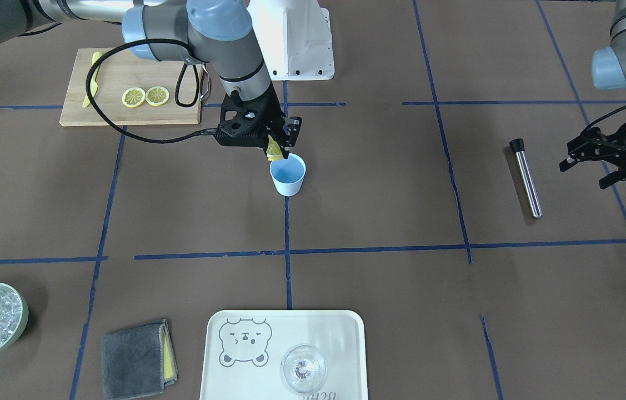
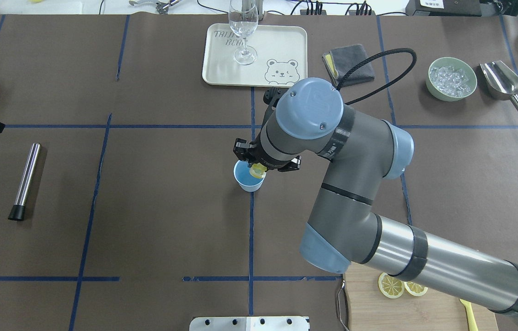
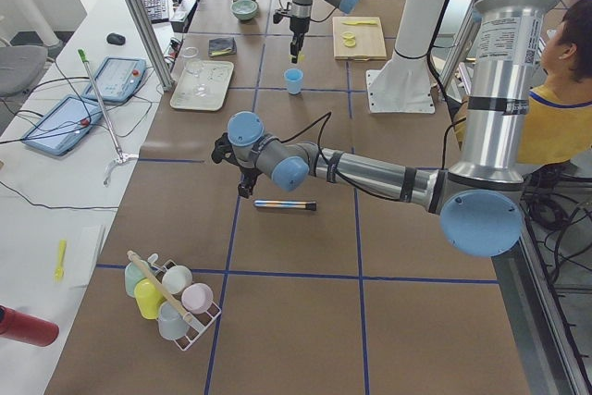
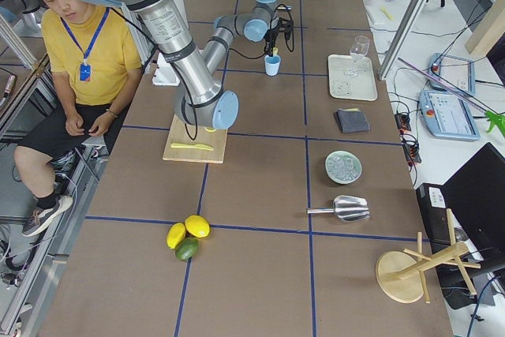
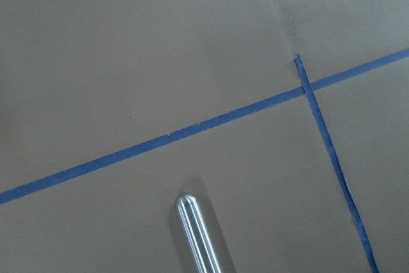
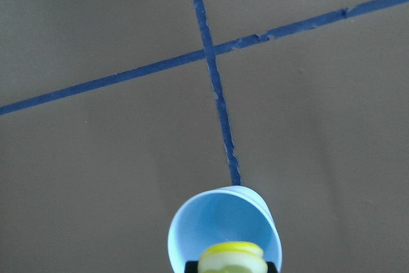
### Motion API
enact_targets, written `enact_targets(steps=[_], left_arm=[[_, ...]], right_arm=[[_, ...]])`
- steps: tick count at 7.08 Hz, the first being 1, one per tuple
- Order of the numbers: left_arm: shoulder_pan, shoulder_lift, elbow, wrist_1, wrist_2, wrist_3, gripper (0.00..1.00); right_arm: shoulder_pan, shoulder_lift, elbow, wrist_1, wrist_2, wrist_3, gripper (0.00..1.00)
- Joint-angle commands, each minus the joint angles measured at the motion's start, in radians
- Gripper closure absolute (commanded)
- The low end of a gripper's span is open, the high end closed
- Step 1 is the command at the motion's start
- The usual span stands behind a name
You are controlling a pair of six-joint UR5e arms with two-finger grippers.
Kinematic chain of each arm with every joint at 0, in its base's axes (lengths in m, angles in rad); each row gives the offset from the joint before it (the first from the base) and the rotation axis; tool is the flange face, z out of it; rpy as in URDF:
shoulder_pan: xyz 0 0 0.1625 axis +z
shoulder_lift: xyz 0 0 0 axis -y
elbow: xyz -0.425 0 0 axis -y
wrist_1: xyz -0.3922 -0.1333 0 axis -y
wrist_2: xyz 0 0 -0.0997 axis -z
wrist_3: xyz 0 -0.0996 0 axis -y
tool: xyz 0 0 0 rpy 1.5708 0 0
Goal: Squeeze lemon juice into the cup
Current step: 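Carry the lemon piece with the right gripper over the blue cup, then lower the lemon into the blue cup and open the right gripper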
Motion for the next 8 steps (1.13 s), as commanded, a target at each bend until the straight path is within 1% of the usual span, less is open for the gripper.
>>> enact_targets(steps=[1,2,3,4,5,6,8], left_arm=[[0.0,0.0,0.001,0.0,0.0,0.0,0.0],[0.0,0.0,0.0,0.0,0.0,-0.002,0.0],[0.0,0.0,0.004,0.0,0.0,0.001,0.0],[0.0,0.0,-0.002,0.0,0.0,0.0,0.0],[0.0,0.0,-0.003,0.0,0.0,-0.002,0.0],[0.0,0.0,-0.003,0.0,0.0,-0.005,0.0],[0.0,0.0,-0.005,0.0,0.0,-0.006,0.0]], right_arm=[[0.001,0.025,-0.077,0.07,-0.002,0.032,0.86],[0.001,0.022,-0.078,0.071,0.0,0.032,0.82],[-0.001,0.013,-0.078,0.071,0.0,0.024,0.68],[-0.002,0.007,-0.078,0.073,0.0,0.027,0.58],[-0.004,0.008,-0.078,0.071,0.0,0.032,0.31],[-0.008,0.008,-0.078,0.073,0.0,0.033,0.0],[-0.01,-0.001,-0.073,0.073,0.006,0.03,0.0]])
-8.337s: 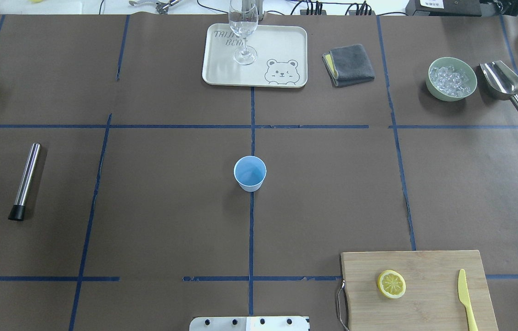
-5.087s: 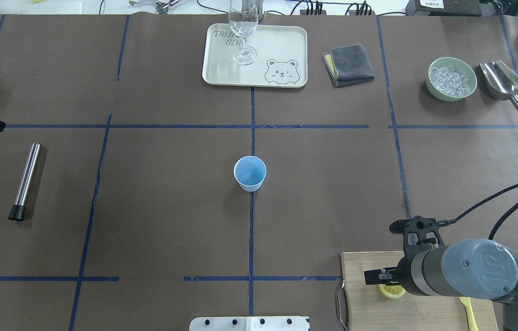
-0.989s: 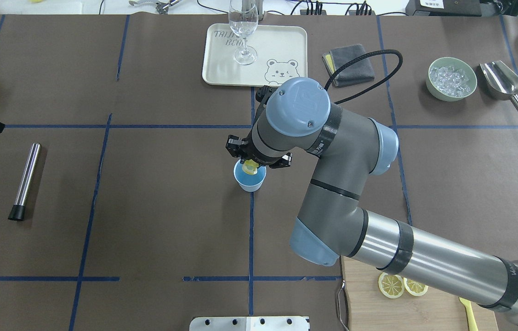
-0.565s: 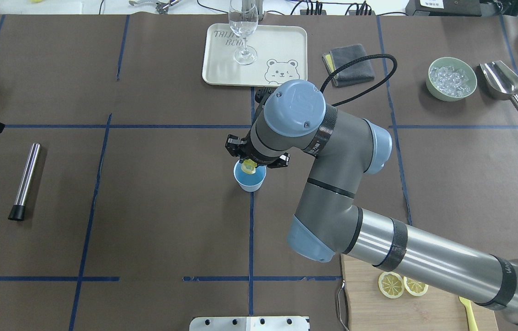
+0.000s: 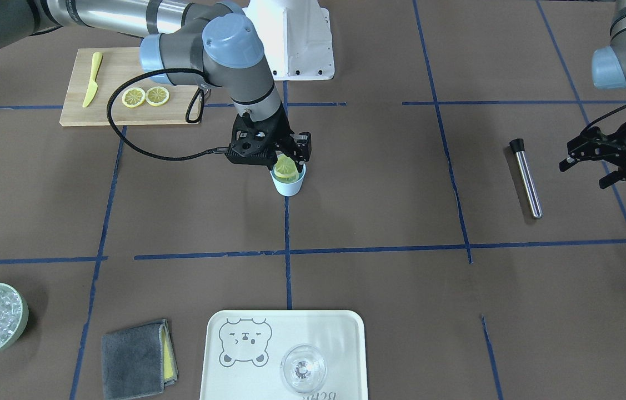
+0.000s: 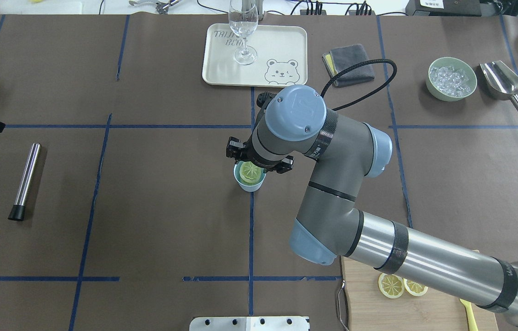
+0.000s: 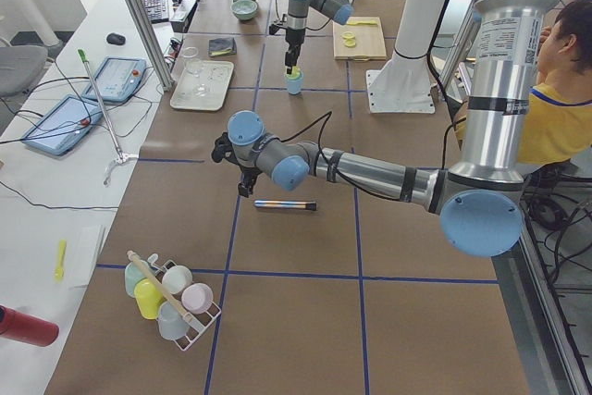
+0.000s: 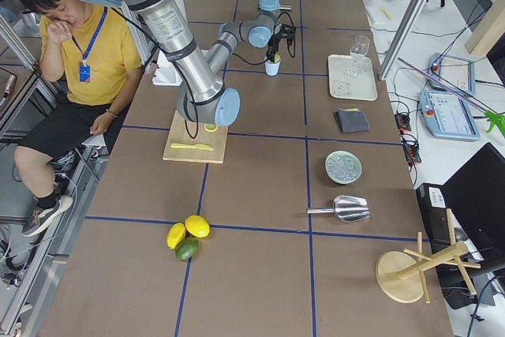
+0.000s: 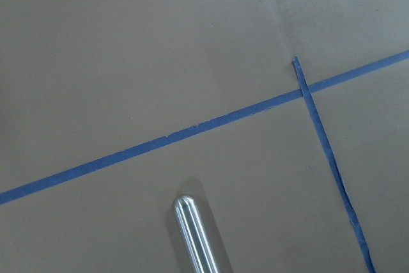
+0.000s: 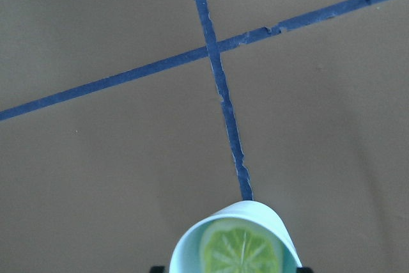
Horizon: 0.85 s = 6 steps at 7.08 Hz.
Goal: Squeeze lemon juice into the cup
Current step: 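Lower the lemon into the blue cup and open the right gripper, then withdraw the right gripper toward the ice bowl while the left gripper reaches for the muddler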
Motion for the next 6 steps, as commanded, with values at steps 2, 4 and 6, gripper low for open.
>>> enact_targets(steps=[2,4,6], left_arm=[[0.003,-0.009,0.018,0.003,0.002,-0.02,0.0],[0.13,-0.035,0.037,0.005,0.109,-0.275,0.0],[0.215,-0.083,0.083,0.009,0.3,-0.362,0.01]], right_arm=[[0.025,-0.066,0.073,0.0,0.059,-0.013,0.0],[0.201,-0.195,0.141,0.0,0.258,-0.126,0.0],[0.327,-0.334,0.149,0.002,0.343,-0.371,0.0]])
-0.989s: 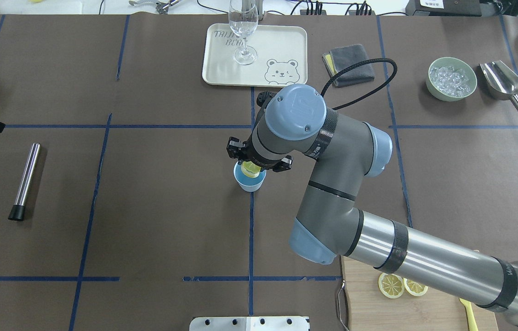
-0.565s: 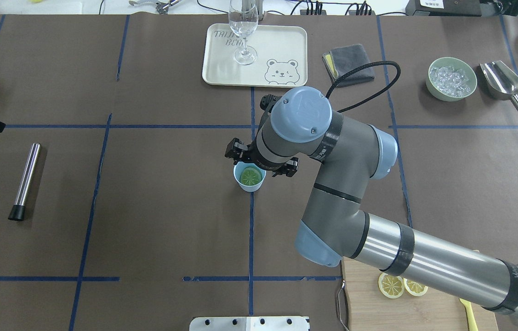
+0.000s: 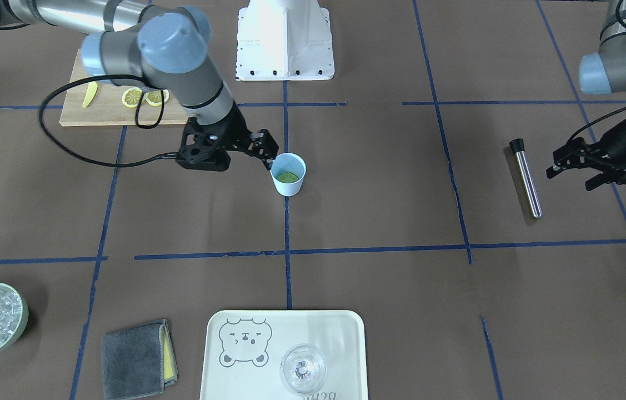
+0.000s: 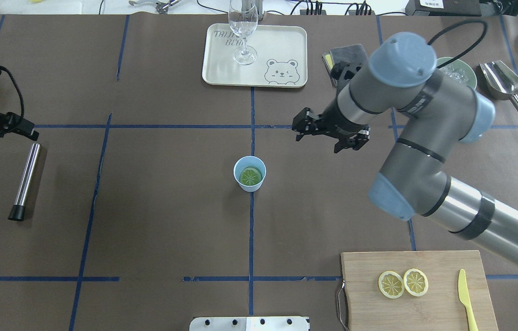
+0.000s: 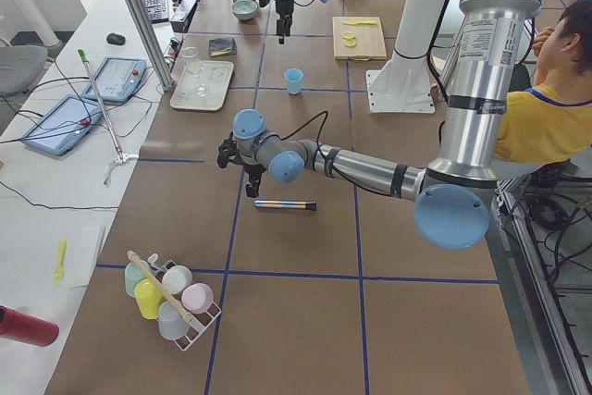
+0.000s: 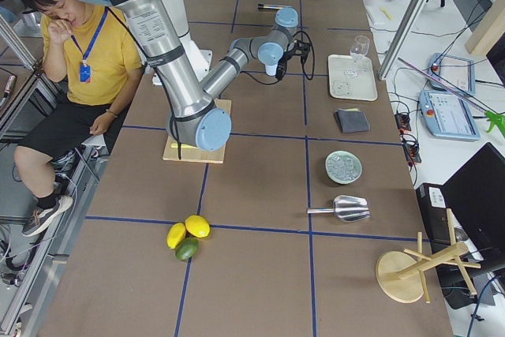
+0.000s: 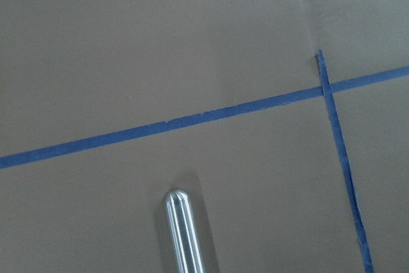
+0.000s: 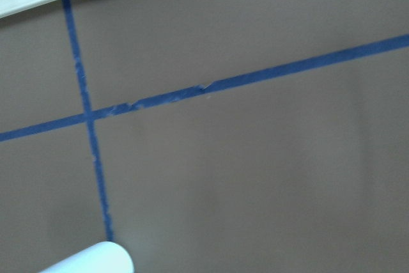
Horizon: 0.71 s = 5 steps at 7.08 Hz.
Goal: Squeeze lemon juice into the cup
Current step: 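Withdraw the right gripper toward the ice bowl while the left gripper reaches for the muddler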
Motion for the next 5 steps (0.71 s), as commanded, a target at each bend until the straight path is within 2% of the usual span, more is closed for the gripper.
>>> enact_targets(steps=[1,3,5], left_arm=[[0.044,-0.012,0.036,0.007,0.112,-0.05,0.05],[0.045,-0.015,0.117,-0.005,0.121,-0.036,0.11],[0.048,-0.021,0.125,-0.004,0.115,-0.042,0.15]], right_arm=[[0.083,-0.101,0.004,0.001,0.052,-0.176,0.0],[0.08,-0.104,0.007,0.014,0.053,-0.17,0.0],[0.08,-0.104,0.022,0.014,0.053,-0.166,0.0]])
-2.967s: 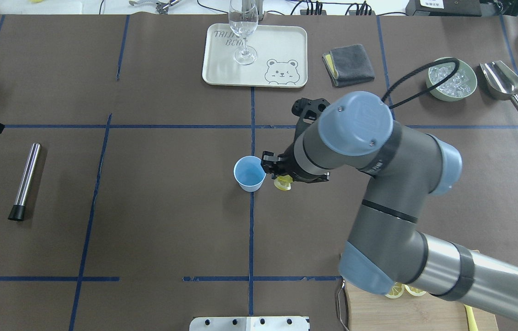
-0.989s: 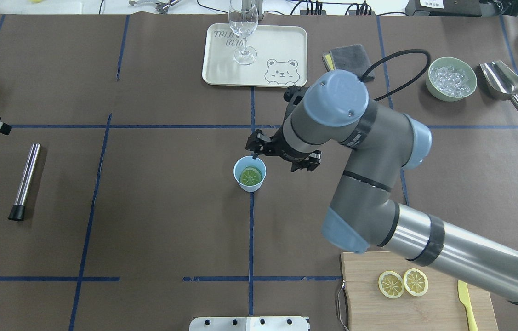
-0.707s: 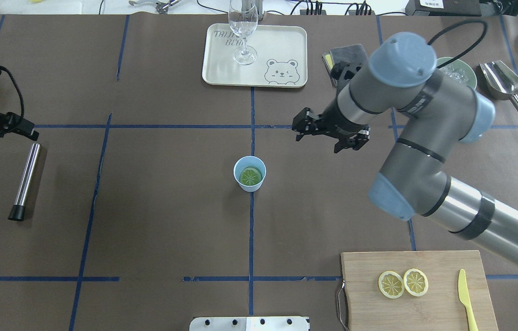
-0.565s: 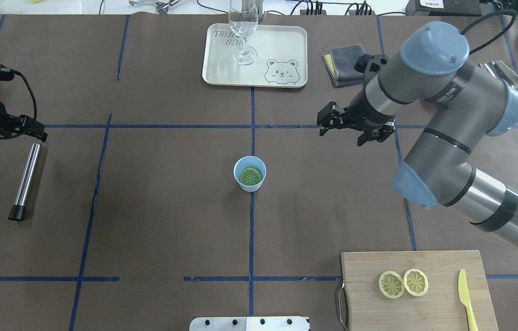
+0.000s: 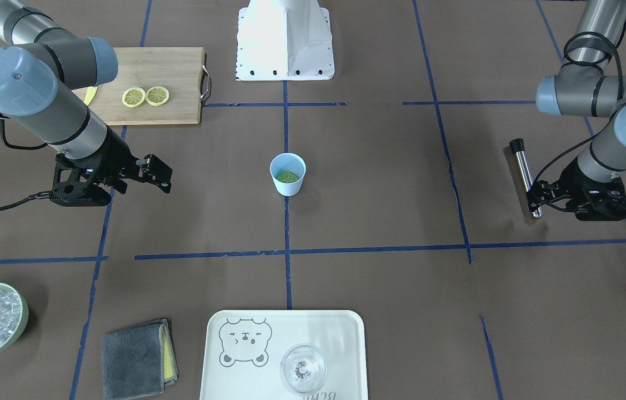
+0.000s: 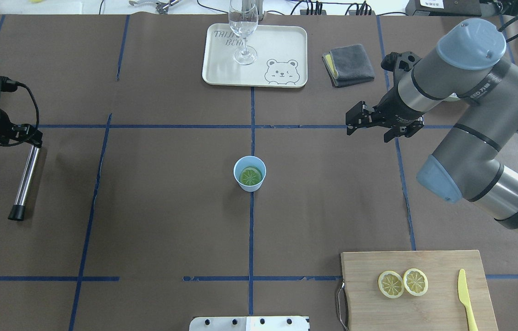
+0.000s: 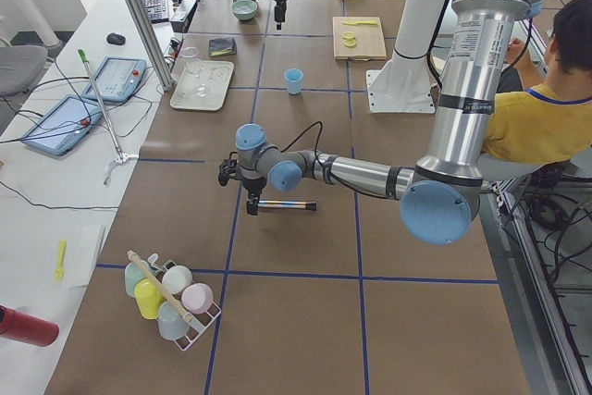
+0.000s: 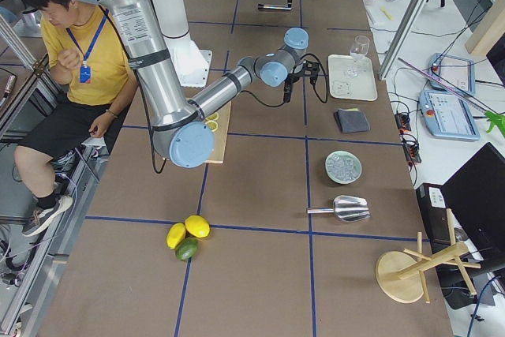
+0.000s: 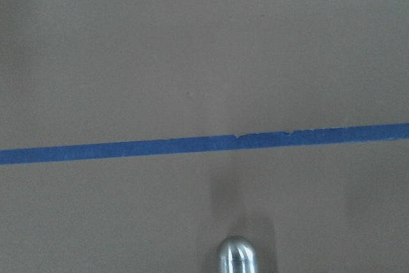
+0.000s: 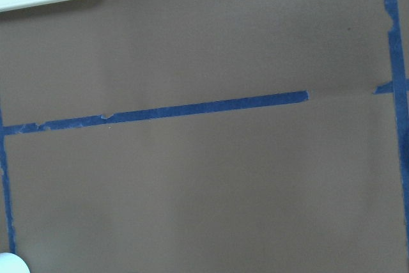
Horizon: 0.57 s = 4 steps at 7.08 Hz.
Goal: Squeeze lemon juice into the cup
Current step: 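Withdraw the right gripper toward the ice bowl while the left gripper reaches for the muddler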
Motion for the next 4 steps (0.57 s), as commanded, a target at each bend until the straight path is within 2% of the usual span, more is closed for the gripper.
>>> enact_targets(steps=[1,4], left_arm=[[0.006,-0.002,0.01,0.0,-0.003,0.003,0.17],[0.024,-0.004,0.003,-0.002,-0.001,0.007,0.21]], right_arm=[[-0.001,0.001,0.014,0.002,0.0,0.003,0.0],[-0.004,0.002,0.021,0.002,0.0,0.008,0.0]])
